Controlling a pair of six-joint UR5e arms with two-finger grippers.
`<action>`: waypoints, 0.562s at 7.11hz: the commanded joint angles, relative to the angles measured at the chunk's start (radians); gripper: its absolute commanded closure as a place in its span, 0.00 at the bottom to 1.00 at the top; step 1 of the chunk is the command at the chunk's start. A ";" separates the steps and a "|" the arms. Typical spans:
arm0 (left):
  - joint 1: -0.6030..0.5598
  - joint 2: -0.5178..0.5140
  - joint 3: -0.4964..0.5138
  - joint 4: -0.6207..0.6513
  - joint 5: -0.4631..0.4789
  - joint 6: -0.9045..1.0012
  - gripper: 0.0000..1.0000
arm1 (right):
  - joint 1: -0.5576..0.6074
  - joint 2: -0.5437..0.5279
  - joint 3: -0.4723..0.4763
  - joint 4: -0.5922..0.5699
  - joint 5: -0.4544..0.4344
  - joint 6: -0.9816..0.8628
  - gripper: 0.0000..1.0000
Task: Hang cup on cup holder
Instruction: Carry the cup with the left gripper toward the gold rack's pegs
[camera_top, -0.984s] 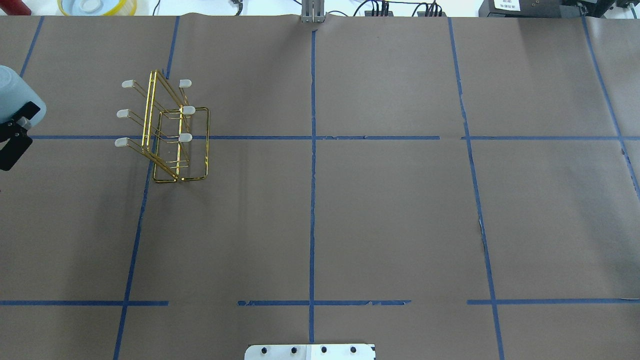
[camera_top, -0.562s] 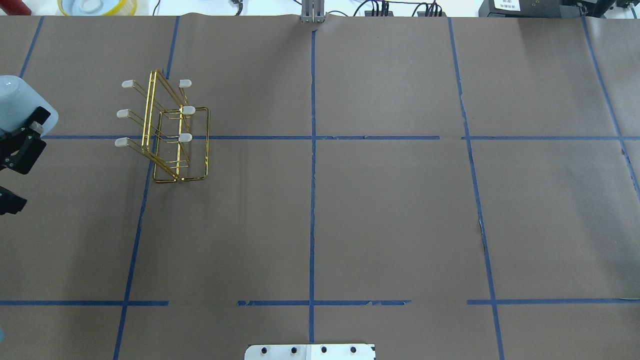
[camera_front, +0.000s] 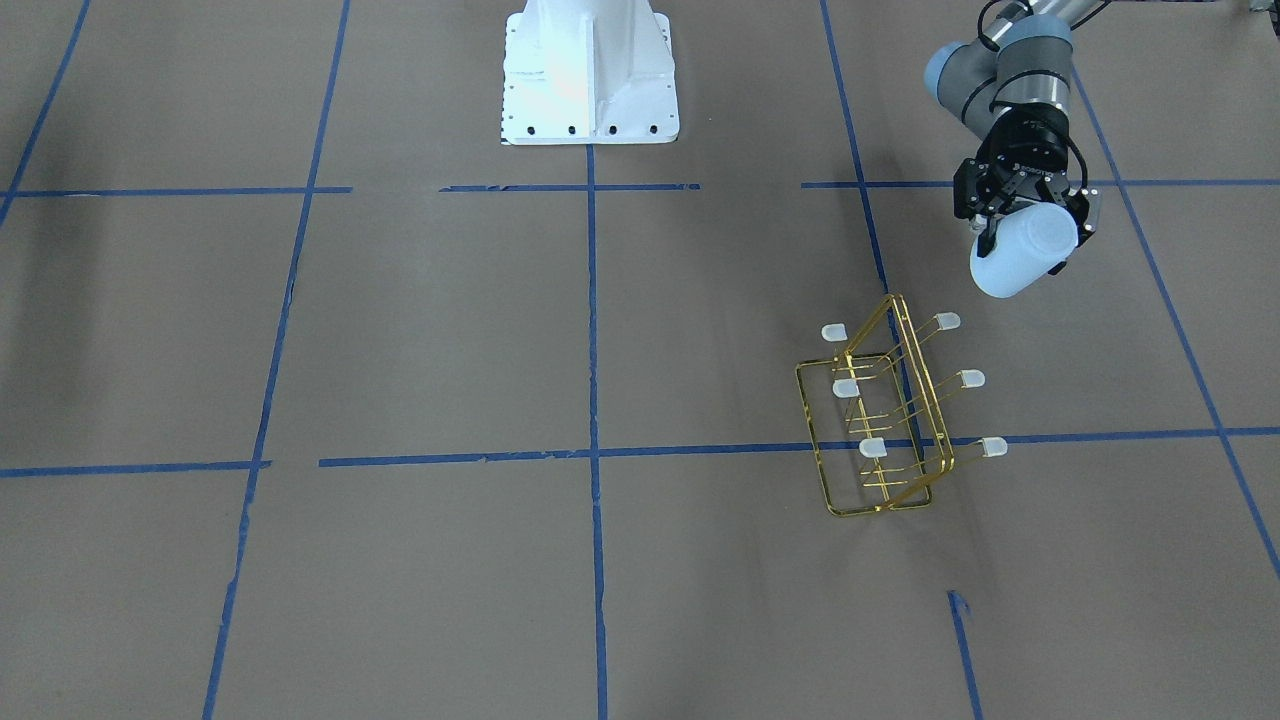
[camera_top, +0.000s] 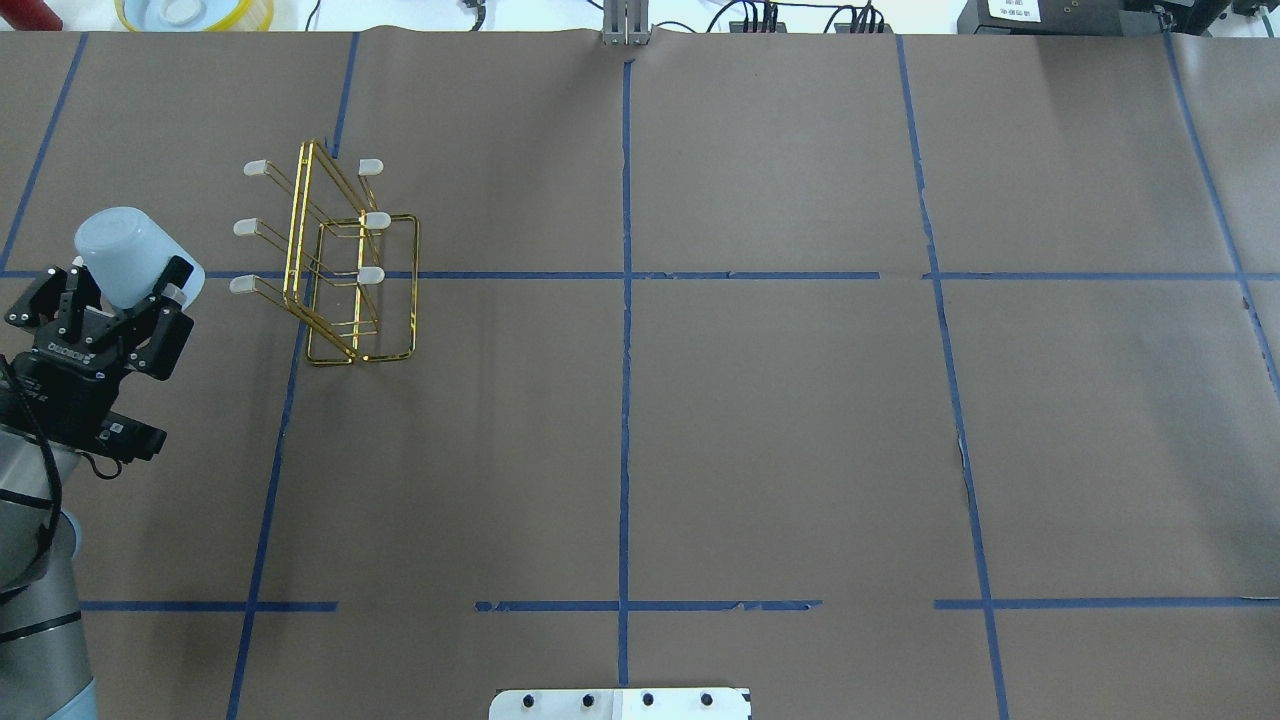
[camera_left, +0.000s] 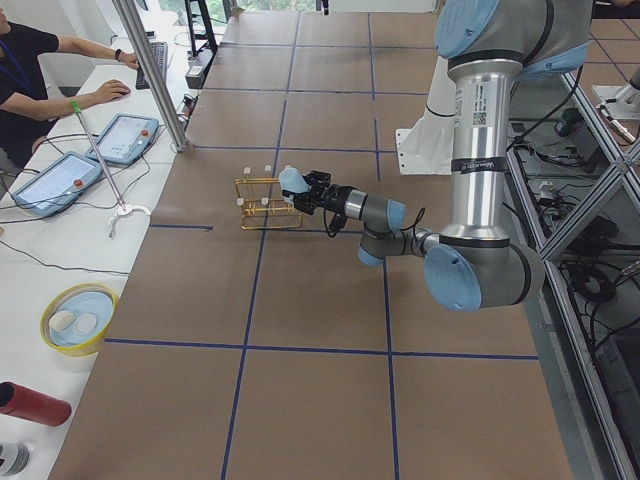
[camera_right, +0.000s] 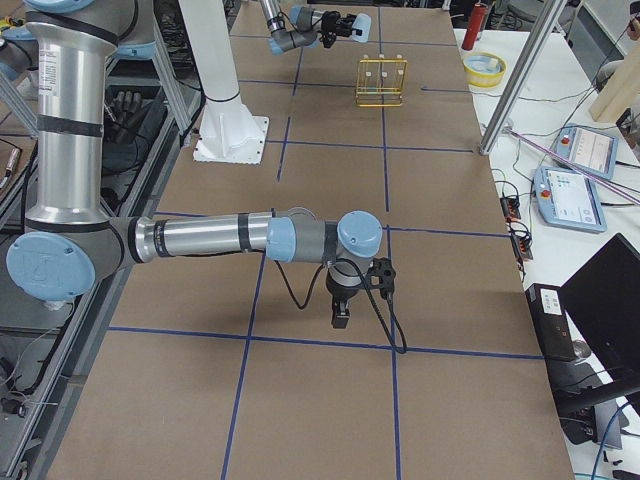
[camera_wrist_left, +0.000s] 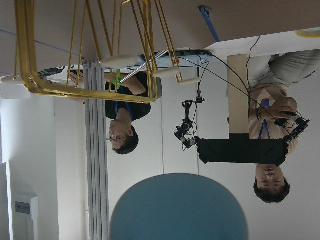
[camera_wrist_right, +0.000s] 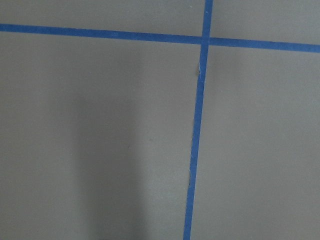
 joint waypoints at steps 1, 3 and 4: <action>0.055 -0.036 0.027 0.009 0.071 0.003 1.00 | 0.000 0.000 0.000 -0.001 0.000 0.000 0.00; 0.066 -0.058 0.029 0.012 0.071 0.017 1.00 | 0.000 0.000 0.000 0.001 0.000 0.000 0.00; 0.066 -0.062 0.029 0.012 0.070 0.017 1.00 | 0.000 0.000 0.000 -0.001 0.000 0.000 0.00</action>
